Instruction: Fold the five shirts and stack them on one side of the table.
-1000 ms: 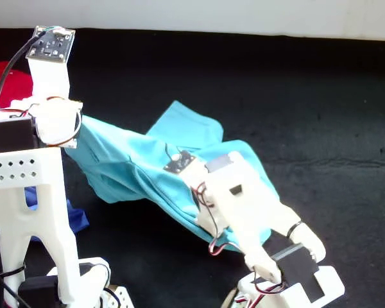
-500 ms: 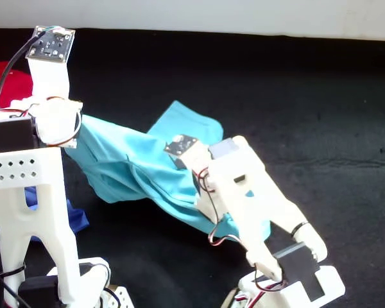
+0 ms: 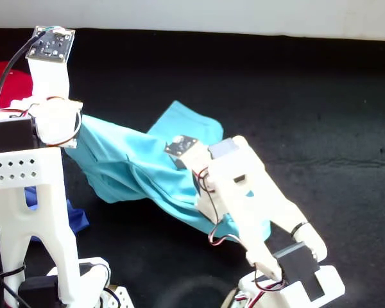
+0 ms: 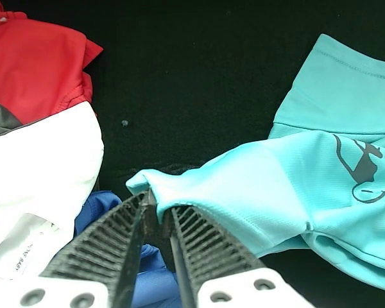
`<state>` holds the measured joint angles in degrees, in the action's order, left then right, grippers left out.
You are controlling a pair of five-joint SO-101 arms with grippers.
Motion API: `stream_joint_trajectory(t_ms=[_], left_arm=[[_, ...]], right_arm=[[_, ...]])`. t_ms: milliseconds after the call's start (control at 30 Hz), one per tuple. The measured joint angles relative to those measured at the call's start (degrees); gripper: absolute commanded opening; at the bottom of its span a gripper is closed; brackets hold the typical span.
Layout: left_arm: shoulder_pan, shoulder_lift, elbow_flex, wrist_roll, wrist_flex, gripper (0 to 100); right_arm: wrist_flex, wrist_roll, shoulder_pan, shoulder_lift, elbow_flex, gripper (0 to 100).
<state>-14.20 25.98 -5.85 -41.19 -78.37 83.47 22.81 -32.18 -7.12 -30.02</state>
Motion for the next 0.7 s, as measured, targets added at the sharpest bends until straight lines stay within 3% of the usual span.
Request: stream_joint_trajectory(t_ms=[367, 700], left_arm=[[0.0, 0.0, 0.0, 0.0, 0.0, 1], [0.0, 0.0, 0.0, -0.1, 0.0, 1]], right_arm=[[2.6, 0.0, 0.0, 0.0, 4.2, 1.5], [7.6, 0.0, 0.3, 1.4, 12.0, 7.6]])
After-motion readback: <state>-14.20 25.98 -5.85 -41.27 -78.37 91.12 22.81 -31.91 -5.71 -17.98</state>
